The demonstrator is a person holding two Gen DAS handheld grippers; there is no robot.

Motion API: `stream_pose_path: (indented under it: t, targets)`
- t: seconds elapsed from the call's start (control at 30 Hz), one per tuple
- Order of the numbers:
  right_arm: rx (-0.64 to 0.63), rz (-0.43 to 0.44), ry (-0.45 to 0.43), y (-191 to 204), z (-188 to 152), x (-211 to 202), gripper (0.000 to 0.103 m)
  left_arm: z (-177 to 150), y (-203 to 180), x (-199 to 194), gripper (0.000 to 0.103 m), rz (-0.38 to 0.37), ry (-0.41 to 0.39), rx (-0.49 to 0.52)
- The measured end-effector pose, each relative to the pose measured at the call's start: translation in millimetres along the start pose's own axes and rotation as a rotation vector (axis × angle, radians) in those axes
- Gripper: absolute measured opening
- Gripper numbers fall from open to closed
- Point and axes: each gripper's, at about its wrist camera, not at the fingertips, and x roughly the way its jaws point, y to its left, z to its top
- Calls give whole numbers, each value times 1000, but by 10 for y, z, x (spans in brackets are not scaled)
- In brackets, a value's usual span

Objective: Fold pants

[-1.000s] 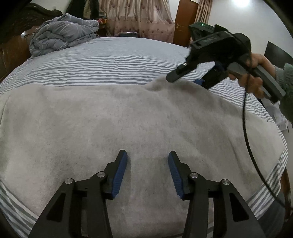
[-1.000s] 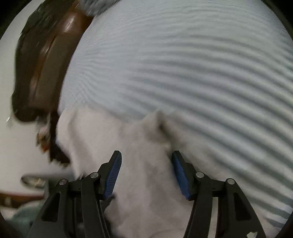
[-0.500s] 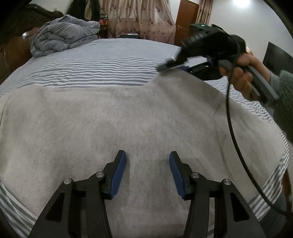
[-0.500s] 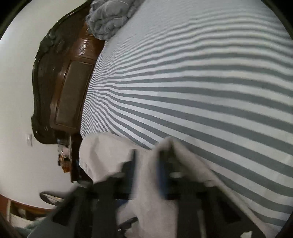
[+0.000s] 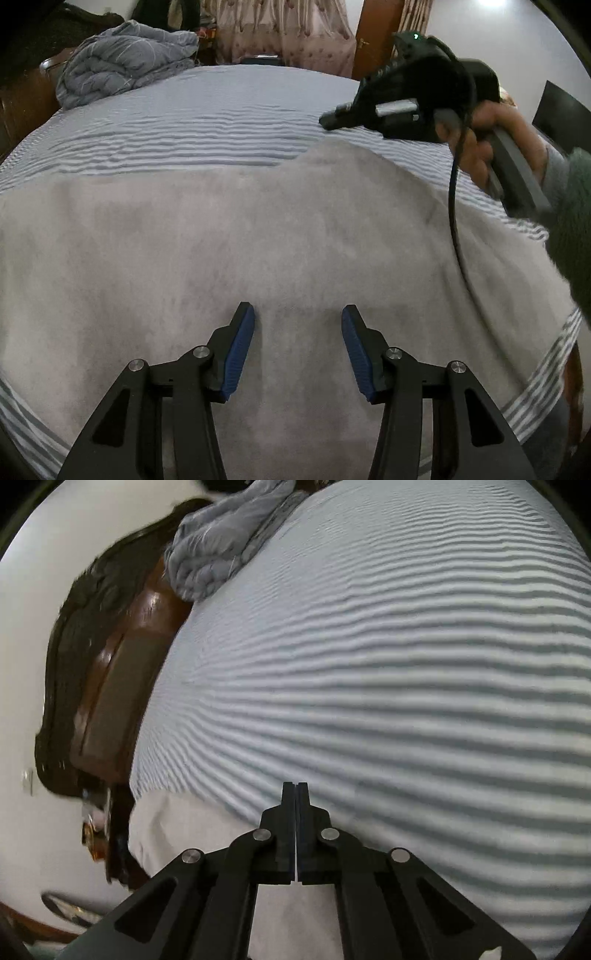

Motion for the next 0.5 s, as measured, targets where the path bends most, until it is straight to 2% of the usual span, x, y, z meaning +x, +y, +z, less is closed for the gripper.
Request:
stream_pose_path:
  t: [0.1, 0.17, 0.23, 0.33, 0.43, 0.5]
  targets:
    - [-54, -75, -16, 83, 81, 5, 4, -24, -67, 21, 50, 43, -9, 65]
    - [-63, -54, -5, 201, 45, -47, 5, -35, -88, 24, 50, 55, -19, 80]
    - [-129, -48, 16, 391, -67, -105, 5, -44, -86, 17, 50, 49, -26, 72]
    - [-185, -9, 89, 576, -288, -113, 5, -33, -49, 17, 50, 39, -24, 59]
    - [-227, -107, 153, 573, -451, 35, 5, -15, -22, 28, 50, 34, -25, 49]
    - [-241, -237, 160, 460, -485, 173, 2, -10, -12, 29, 50, 30, -25, 47]
